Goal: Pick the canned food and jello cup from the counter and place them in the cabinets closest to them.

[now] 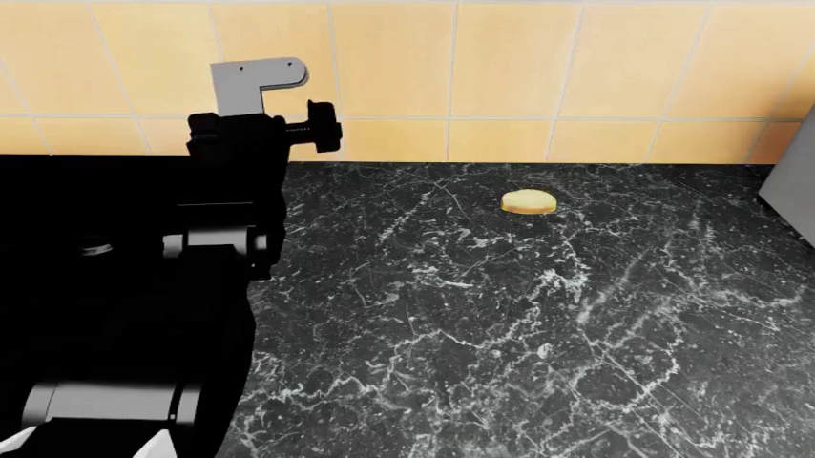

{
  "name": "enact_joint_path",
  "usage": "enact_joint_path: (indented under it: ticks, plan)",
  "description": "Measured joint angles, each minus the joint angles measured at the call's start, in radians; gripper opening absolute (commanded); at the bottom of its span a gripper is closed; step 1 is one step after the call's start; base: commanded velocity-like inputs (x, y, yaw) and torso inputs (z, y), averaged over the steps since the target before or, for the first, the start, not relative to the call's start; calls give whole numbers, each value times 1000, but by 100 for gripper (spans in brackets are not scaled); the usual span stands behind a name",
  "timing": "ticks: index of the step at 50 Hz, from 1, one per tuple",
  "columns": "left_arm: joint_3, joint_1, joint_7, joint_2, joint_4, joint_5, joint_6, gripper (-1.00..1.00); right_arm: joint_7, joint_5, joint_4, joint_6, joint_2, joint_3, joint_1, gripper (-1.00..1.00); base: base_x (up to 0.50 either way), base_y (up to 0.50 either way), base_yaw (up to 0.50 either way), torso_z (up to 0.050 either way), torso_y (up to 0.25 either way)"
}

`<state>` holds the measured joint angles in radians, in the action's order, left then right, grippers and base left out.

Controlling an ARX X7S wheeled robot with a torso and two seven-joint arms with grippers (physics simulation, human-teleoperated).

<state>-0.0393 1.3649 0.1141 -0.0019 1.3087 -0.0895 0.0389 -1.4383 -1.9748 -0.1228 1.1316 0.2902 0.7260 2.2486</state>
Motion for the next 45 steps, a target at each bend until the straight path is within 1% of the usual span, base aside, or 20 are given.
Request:
enact_joint_path:
  ticks: [7, 16, 24, 26, 29, 38, 45]
  plan:
    - [4, 0, -2, 0, 0, 0, -2, 100, -63, -94, 102, -61, 33, 15, -21, 100, 0, 0, 0, 0, 0]
    - [36, 2, -5, -1, 0, 4, -14, 100, -101, -202, 303, -242, 118, 113, -30, 100, 0, 0, 0, 0, 0]
    - [63, 29, -31, -2, 0, 8, -20, 100, -105, -237, 461, -381, 198, 187, -37, 100, 0, 0, 0, 0, 0]
    - [60, 28, -41, -2, -27, 3, 2, 100, -102, -237, 494, -407, 216, 198, -49, 100, -299, -4, 0, 0, 0]
    - [47, -19, -49, -5, -156, -10, 105, 100, -99, -236, 542, -441, 241, 214, -70, 100, -500, -6, 0, 0, 0]
    - [18, -182, -44, -35, -732, -57, 435, 100, -88, -219, 655, -507, 304, 252, -138, 100, -500, -29, 0, 0, 0]
    - [23, -289, -28, -66, -1104, -101, 640, 100, -65, -176, 727, -535, 343, 273, -204, 100, -499, -115, 0, 0, 0]
